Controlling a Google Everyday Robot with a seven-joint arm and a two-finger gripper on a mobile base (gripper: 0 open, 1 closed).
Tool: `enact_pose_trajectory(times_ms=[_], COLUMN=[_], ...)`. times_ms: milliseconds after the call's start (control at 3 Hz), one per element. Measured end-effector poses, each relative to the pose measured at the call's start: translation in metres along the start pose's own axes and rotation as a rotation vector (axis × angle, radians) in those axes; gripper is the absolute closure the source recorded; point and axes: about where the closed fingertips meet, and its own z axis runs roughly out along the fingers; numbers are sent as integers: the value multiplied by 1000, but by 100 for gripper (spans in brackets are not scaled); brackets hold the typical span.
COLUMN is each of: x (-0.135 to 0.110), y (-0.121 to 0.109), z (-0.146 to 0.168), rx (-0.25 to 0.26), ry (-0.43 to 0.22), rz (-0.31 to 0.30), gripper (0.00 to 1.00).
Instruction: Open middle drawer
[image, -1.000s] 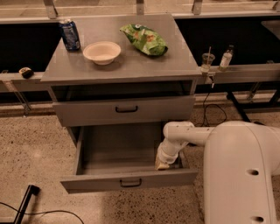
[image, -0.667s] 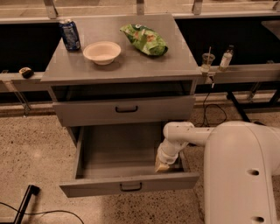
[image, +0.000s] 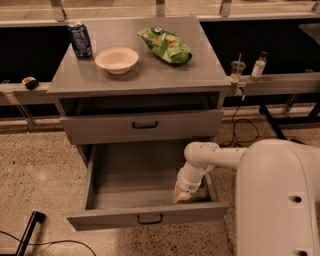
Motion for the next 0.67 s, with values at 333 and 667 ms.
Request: enact_pose_trajectory(times_ms=[333,667], x=[-5,-13], y=[25,45], z=[0,-12], rx=[-35,-40], ry=[-18,-46], rz=[-1,3], gripper=[100,100])
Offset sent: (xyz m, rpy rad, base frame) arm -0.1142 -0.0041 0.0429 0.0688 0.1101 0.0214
